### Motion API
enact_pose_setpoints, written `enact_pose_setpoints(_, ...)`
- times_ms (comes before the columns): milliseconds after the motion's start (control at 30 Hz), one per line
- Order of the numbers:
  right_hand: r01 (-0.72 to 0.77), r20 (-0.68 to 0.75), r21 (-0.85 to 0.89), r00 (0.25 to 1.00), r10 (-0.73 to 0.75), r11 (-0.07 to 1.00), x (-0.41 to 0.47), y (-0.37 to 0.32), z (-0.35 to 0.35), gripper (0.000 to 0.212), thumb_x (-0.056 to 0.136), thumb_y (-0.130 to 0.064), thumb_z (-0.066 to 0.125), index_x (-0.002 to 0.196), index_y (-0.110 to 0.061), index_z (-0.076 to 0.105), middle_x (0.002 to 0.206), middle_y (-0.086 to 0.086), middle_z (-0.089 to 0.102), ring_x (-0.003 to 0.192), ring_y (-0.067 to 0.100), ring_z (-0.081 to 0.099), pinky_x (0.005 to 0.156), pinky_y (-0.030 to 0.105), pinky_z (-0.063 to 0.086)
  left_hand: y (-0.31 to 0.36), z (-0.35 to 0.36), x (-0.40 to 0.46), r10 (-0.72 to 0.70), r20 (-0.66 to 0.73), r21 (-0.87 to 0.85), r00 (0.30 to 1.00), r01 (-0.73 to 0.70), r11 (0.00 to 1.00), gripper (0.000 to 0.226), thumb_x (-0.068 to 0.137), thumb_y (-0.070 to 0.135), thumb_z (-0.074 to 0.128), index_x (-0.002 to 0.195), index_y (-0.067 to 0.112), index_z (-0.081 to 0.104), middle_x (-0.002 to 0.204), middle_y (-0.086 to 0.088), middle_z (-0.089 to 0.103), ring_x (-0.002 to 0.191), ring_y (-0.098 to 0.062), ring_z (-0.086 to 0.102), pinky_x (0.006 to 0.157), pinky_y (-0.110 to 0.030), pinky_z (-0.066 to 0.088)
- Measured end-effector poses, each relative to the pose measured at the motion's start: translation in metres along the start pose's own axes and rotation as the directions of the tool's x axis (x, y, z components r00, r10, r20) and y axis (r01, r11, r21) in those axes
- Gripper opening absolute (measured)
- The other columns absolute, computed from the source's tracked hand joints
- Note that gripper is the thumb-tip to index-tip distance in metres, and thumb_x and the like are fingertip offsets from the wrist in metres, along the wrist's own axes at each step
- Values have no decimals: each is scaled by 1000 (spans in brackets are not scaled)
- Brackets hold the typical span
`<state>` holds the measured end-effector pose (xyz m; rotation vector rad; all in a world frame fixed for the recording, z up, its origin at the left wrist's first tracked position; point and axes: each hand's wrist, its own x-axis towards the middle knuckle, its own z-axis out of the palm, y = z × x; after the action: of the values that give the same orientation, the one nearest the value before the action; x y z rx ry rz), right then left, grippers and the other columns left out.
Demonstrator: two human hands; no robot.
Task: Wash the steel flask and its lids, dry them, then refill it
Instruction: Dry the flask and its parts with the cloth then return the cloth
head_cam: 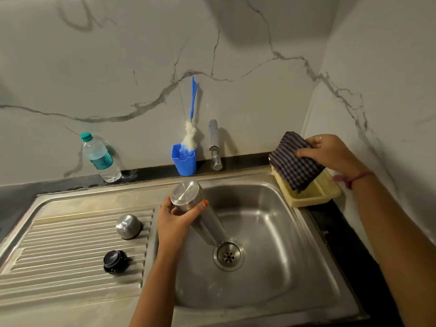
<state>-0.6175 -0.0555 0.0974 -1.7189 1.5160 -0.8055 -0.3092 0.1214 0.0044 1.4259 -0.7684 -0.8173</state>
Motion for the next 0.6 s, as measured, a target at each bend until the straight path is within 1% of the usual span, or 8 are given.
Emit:
enact_pose_setpoints(67, -152, -15, 404, 985, 173, 902, -21, -2, 22, 25, 77, -21, 75, 97, -8, 67, 99, 8, 70, 89, 22, 66, 72, 31, 54, 3, -13, 1, 7, 15, -6, 1000, -7, 1000, 56, 67, 16, 89, 115, 30, 63, 102, 15, 73, 93, 0, 68, 70, -15, 55)
enact_pose_setpoints(133, -308, 123, 699, 941, 315, 645, -42, -1, 49, 35, 76, -20, 75, 106, -7, 64, 110, 13, 67, 99, 28, 64, 75, 37, 55, 5, -24, 2, 12, 30, -19, 999, -11, 1000, 56, 68, 14, 88, 115, 29, 63, 100, 16, 73, 92, 2, 68, 68, -12, 53)
enact_pose_setpoints(233, -383, 281, 873, 901, 330, 303, -73, 3, 102, 51, 74, -19, 69, 123, -11, 56, 119, 14, 60, 110, 35, 56, 72, 45, 57, 7, -43, 3, 2, 36, -44, 999, 0, 999, 60, 66, 15, 88, 118, 28, 61, 101, 15, 73, 91, 3, 68, 68, -11, 53)
enact_pose_setpoints(333, -362, 299, 925, 882, 365, 119, -98, 0, 149, 52, 80, -14, 64, 131, -11, 52, 128, 17, 56, 115, 39, 53, 75, 52, 55, 5, -60, 6, -5, 54, -38, 999, 7, 999, 60, 63, 15, 90, 114, 31, 62, 100, 18, 73, 95, -1, 69, 77, -18, 54)
enact_pose_setpoints(400, -364, 311, 929, 868, 386, 70, -111, -9, 173, 47, 85, -11, 60, 131, -8, 51, 126, 19, 57, 113, 40, 54, 80, 54, 52, 5, -70, 7, -9, 66, -21, 998, 11, 1000, 61, 62, 15, 91, 115, 30, 63, 100, 17, 74, 95, -2, 69, 79, -19, 54)
enact_pose_setpoints(467, -382, 323, 918, 874, 363, 102, -122, -26, 186, 41, 88, -11, 56, 129, -5, 50, 122, 19, 58, 109, 39, 56, 80, 52, 52, 5, -78, 7, -12, 84, -7, 996, 13, 1000, 62, 62, 15, 91, 114, 30, 62, 101, 13, 73, 94, -1, 69, 78, -19, 54)
enact_pose_setpoints(533, -364, 296, 908, 907, 300, 208, -128, -50, 195, 32, 92, -13, 52, 124, -7, 51, 117, 17, 60, 107, 36, 58, 83, 49, 51, 5, -84, 6, 0, 115, 18, 993, -2, 1000, 59, 62, 16, 91, 110, 33, 61, 102, 14, 71, 93, 4, 67, 73, -14, 53)
enact_pose_setpoints(600, -279, 209, 879, 955, 213, 388, -129, -79, 199, 27, 94, -16, 51, 121, -15, 54, 117, 13, 61, 107, 32, 59, 83, 45, 52, 7, -89, 5, 16, 145, 34, 989, -21, 999, 57, 64, 13, 90, 107, 35, 60, 97, 19, 70, 88, 10, 65, 67, -8, 51)
